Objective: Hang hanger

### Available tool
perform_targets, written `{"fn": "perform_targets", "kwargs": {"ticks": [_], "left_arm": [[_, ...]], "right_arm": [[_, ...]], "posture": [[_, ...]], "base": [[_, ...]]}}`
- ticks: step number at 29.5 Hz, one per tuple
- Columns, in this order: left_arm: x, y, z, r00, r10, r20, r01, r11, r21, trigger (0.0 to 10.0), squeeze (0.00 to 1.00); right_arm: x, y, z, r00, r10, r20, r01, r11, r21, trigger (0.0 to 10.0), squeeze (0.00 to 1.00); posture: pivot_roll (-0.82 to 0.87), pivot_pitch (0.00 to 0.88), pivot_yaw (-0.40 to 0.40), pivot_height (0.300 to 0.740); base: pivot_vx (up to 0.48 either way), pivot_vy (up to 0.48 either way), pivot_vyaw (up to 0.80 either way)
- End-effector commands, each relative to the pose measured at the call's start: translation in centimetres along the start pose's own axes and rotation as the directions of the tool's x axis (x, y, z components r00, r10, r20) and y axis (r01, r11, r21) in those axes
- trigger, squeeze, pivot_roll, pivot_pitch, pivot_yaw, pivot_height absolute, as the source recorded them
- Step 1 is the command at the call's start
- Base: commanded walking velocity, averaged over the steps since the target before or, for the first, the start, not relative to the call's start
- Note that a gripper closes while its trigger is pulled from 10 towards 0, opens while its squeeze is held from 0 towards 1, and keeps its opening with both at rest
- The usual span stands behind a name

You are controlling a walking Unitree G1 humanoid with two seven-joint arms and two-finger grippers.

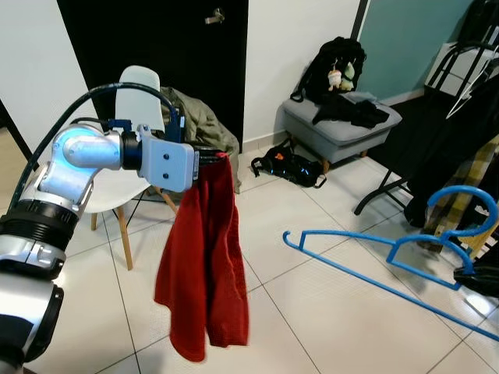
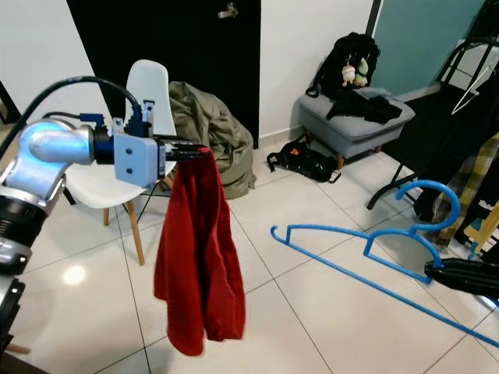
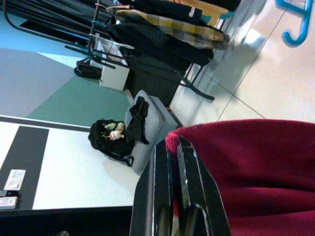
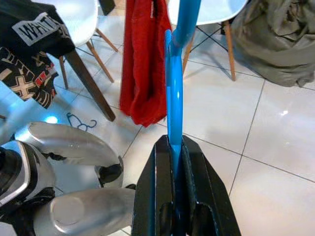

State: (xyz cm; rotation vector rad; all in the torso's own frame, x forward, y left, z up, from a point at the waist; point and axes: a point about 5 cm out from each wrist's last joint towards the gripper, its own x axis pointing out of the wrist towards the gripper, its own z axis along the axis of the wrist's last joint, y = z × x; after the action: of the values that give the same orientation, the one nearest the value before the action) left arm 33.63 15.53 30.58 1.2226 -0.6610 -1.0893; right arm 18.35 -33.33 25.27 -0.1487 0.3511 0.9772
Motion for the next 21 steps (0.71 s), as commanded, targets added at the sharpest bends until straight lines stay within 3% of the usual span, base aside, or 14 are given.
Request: {"fn": "perform_targets", "kwargs": {"ticks": [1, 3, 9, 21], "left_arm": [[-0.1, 1.1, 0.6, 1.000, 0.014, 0.021, -0.015, 0.999, 0.044, 10.0, 0.00], [0.1, 1.3, 0.9, 0.999, 0.015, 0.038, -0.016, 0.999, 0.050, 10.0, 0.00], [-0.1, 1.4, 0.9, 0.999, 0.013, 0.032, -0.015, 0.998, 0.053, 10.0, 0.00], [0.2, 1.4, 1.1, 0.999, 0.010, 0.050, -0.013, 0.998, 0.056, 10.0, 0.00]], "right_arm": [[1.3, -0.2, -0.4, 1.000, 0.007, -0.005, -0.007, 1.000, -0.018, 10.0, 0.00], [3.0, -0.5, -0.5, 1.000, 0.027, 0.011, -0.027, 0.999, -0.040, 10.0, 0.00], [4.5, -0.9, -0.1, 0.999, 0.034, 0.040, -0.031, 0.997, -0.077, 10.0, 0.00], [5.6, -1.5, 0.4, 0.998, 0.012, 0.058, -0.005, 0.993, -0.115, 10.0, 0.00]], "posture": [[-0.06, 0.070, 0.014, 0.740], [-0.05, 0.070, 0.014, 0.740], [-0.05, 0.070, 0.014, 0.740], [-0.05, 0.072, 0.015, 0.740]], "base": [[0.000, 0.000, 0.00], [0.000, 0.000, 0.00], [0.000, 0.000, 0.00], [0.000, 0.000, 0.00]]}}
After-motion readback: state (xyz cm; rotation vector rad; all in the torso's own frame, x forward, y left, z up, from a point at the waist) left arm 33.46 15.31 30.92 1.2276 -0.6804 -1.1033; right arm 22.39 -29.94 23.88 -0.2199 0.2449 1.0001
